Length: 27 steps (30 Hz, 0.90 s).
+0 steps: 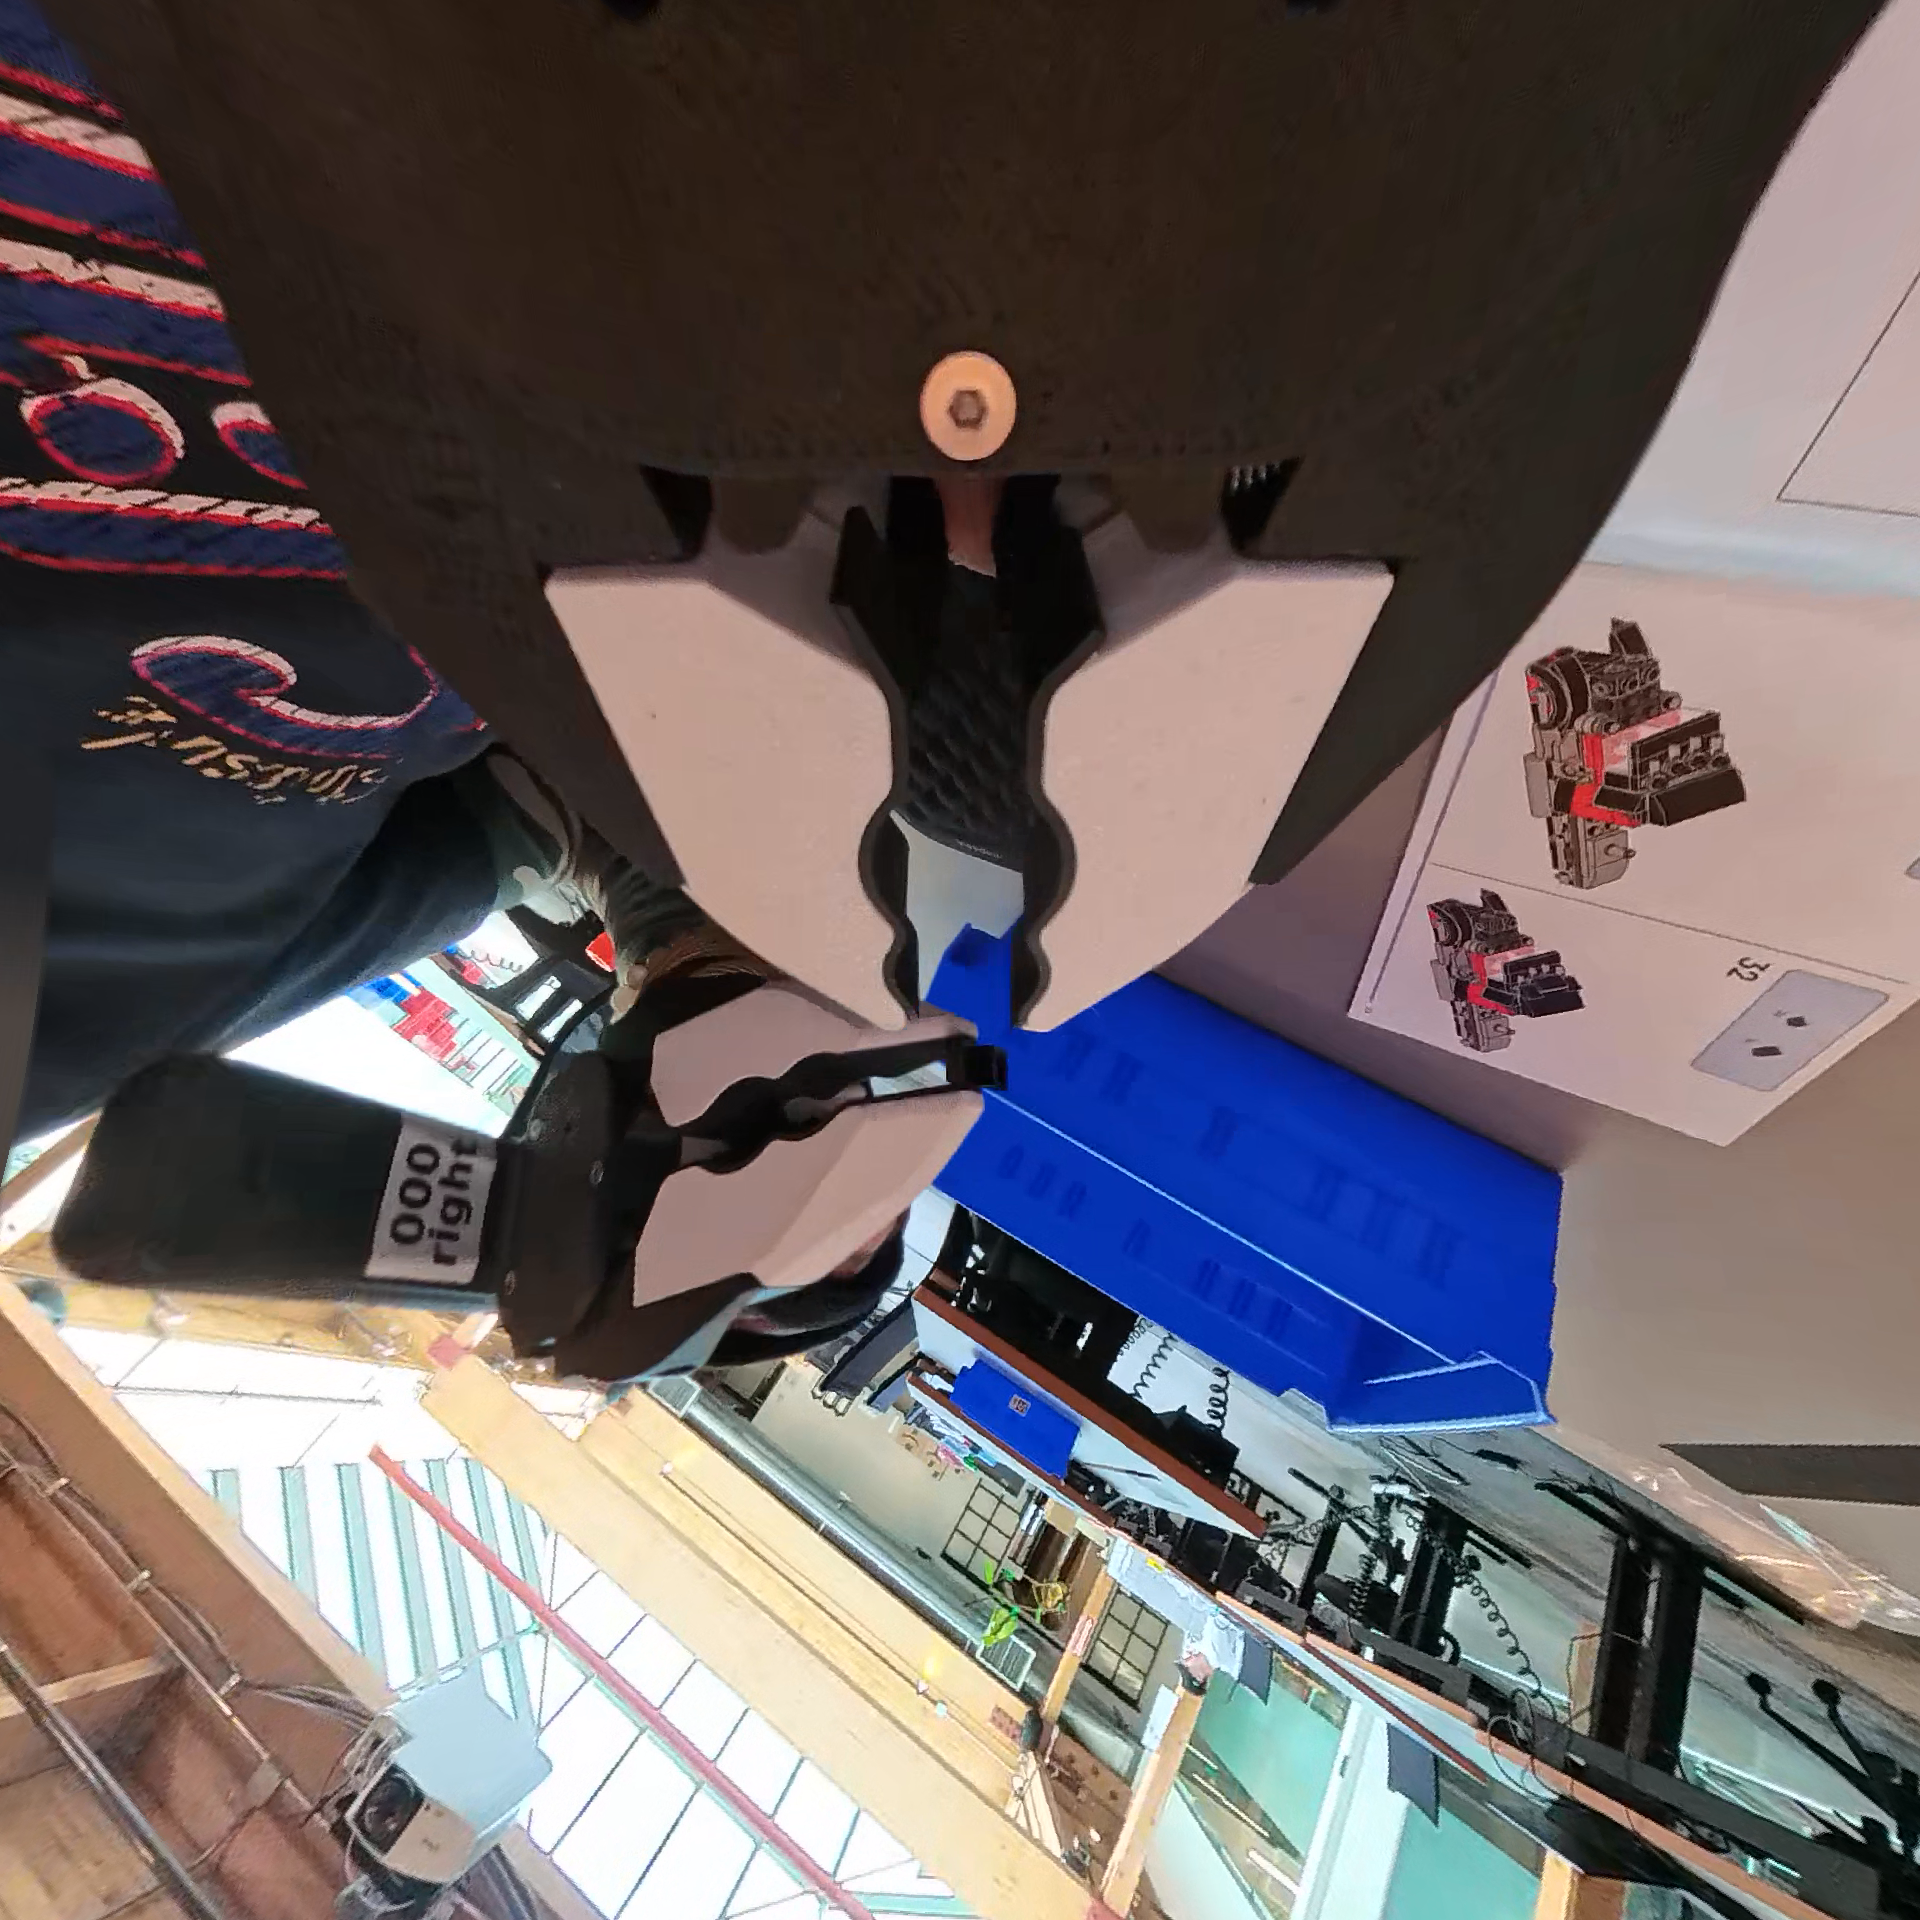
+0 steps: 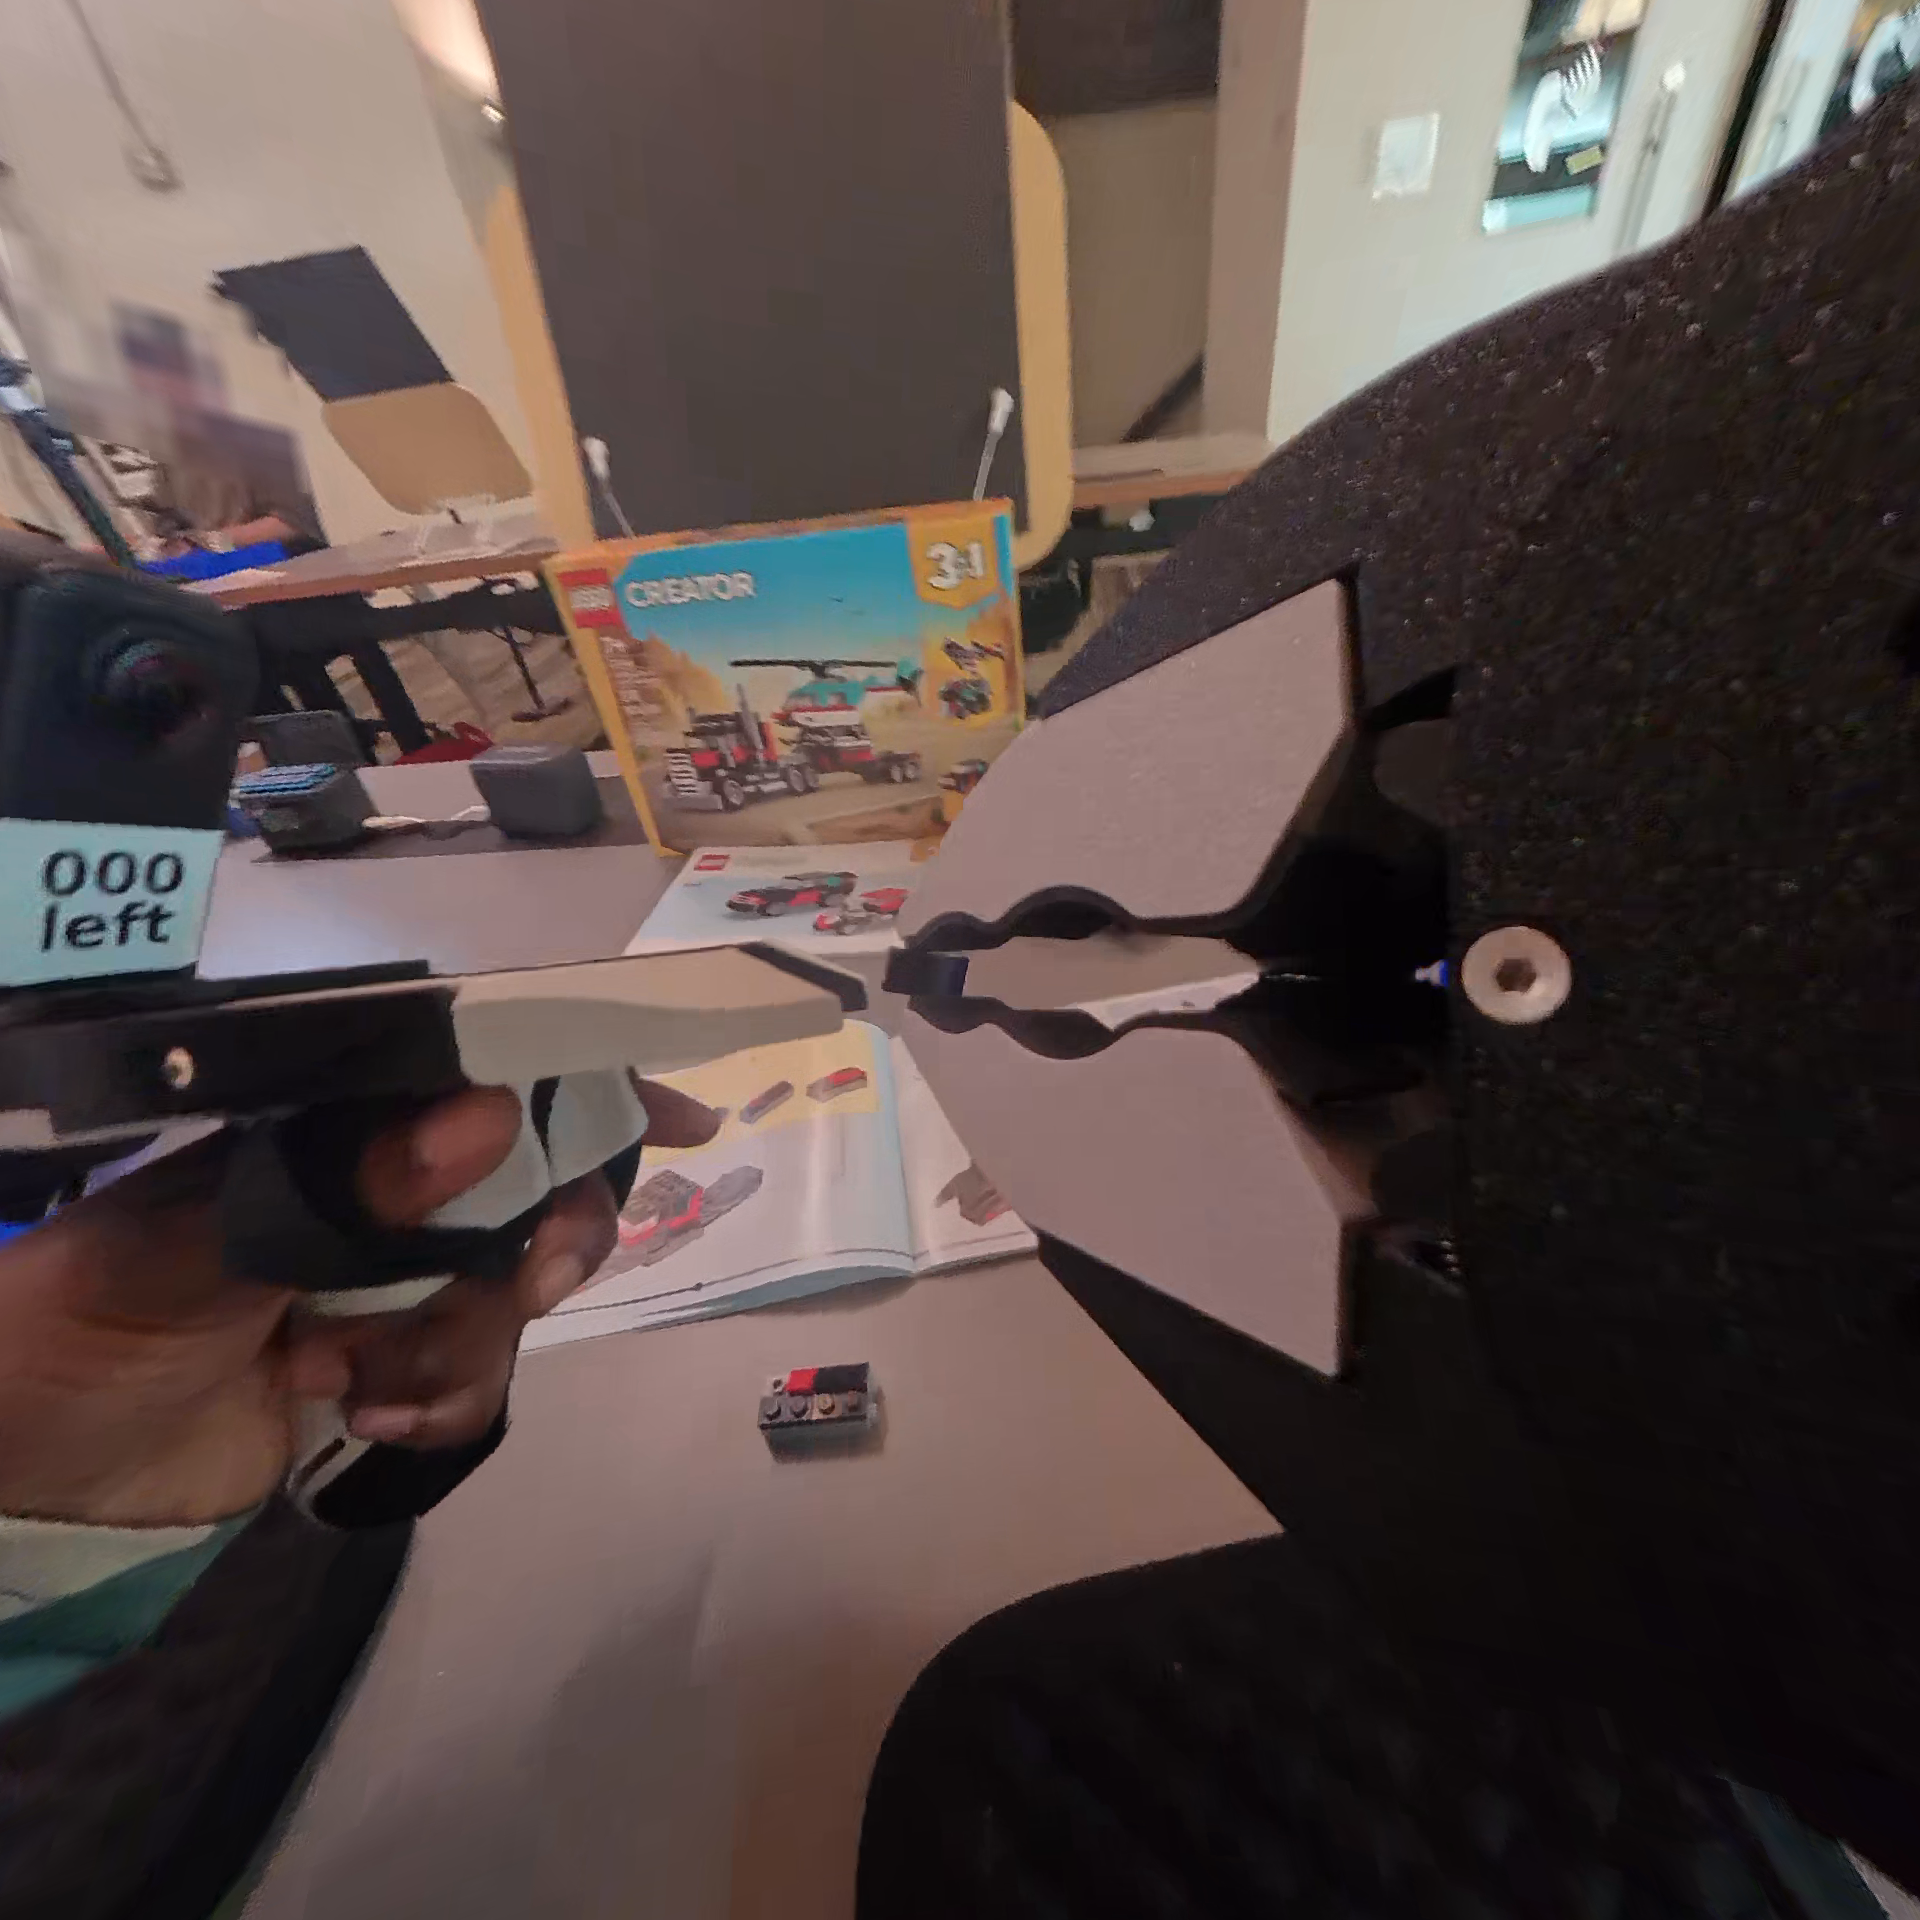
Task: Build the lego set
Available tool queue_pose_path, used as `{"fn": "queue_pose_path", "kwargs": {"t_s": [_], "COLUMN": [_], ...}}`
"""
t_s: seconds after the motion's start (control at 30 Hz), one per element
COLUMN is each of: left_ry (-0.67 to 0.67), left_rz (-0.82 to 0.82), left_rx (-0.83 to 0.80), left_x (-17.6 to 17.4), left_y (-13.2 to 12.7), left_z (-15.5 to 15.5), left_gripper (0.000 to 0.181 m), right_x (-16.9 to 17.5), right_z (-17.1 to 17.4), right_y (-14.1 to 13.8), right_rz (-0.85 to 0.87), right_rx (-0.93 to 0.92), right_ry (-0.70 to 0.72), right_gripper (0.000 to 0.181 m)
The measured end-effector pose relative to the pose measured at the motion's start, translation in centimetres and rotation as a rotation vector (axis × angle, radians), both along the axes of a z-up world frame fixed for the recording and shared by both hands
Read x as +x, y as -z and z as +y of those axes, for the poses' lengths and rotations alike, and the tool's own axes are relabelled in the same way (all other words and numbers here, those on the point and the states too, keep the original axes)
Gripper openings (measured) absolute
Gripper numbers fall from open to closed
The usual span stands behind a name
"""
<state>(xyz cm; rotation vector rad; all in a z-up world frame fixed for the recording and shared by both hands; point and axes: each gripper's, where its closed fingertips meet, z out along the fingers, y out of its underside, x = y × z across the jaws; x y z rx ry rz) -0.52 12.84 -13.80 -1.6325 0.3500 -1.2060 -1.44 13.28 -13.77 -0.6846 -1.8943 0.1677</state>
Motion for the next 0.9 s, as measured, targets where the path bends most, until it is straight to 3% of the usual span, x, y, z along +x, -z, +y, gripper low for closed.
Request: {"fn": "queue_pose_path", "kwargs": {"t_s": [0.2, 0.37, 0.57, 0.67, 0.77, 0.83, 0.9], "left_ry": [0.039, -0.044, -0.124, -0.292, -0.599, -0.730, -0.768], "left_rz": [-0.043, 0.112, 0.162, 0.167, 0.279, 0.391, 0.440], "left_rx": [0.103, 0.233, 0.382, 0.577, 0.807, 0.923, 0.965], "left_x": [-0.1, -0.6, -1.3, -2.6, -5.0, -5.6, -5.3], "left_y": [-1.4, -1.8, -2.7, -4.4, -5.5, -5.6, -5.4], "left_z": [-1.8, -2.0, -2.2, -2.3, -2.3, -2.5, -2.5], "left_gripper": [0.017, 0.008, 0.003, 0.003, 0.003, 0.003, 0.003], "right_x": [-1.1, -1.4, -1.8, -1.8, -2.1, -3.3, -4.6], "right_z": [-2.0, -2.6, -2.9, -2.5, -1.1, -1.7, -2.8], "right_y": [-1.3, -1.9, -3.0, -5.8, -7.0, -6.1, -5.4], "right_rz": [0.106, 0.146, 0.237, 0.504, 0.743, 0.727, 0.678], "right_rx": [0.233, 0.249, 0.199, -0.169, -0.968, -1.459, -1.766], "right_ry": [-0.136, -0.188, -0.219, -0.198, -0.155, -0.218, -0.298], "right_gripper": [0.008, 0.008, 0.008, 0.009, 0.021, 0.032, 0.031]}}
